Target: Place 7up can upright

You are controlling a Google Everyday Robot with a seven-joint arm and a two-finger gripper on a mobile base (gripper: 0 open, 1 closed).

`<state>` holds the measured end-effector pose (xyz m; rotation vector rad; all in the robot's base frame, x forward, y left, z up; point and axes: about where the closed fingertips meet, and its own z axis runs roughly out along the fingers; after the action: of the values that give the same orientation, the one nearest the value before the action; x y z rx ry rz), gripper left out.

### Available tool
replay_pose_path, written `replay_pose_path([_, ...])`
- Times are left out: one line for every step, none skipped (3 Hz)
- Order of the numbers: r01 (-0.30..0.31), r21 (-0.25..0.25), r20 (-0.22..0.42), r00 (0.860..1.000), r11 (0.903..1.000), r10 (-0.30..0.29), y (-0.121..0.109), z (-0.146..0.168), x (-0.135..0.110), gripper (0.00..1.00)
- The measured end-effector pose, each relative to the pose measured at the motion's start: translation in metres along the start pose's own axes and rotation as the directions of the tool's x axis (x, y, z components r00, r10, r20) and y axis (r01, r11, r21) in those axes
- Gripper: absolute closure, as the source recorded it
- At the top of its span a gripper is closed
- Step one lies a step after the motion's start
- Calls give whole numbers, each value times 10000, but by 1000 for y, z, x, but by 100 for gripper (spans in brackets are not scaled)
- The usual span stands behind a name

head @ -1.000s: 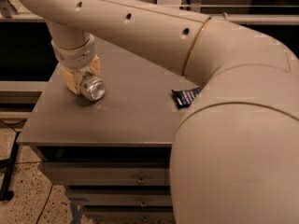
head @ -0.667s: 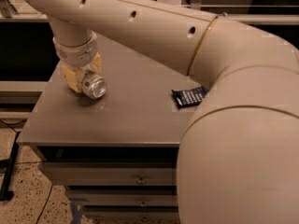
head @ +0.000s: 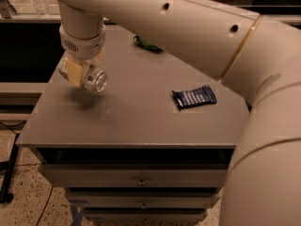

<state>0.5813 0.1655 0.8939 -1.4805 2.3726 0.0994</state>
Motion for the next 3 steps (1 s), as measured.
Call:
replay_pose_path([1148, -598, 1498, 9832, 9916, -1048, 8, -13, -7, 100])
replay_pose_path([2290, -1084, 3016, 9348, 9674, -1875, 19, -26, -14, 100])
replay_pose_path([3253, -1727, 4470, 8670, 9297, -2203, 32, -37, -20, 100])
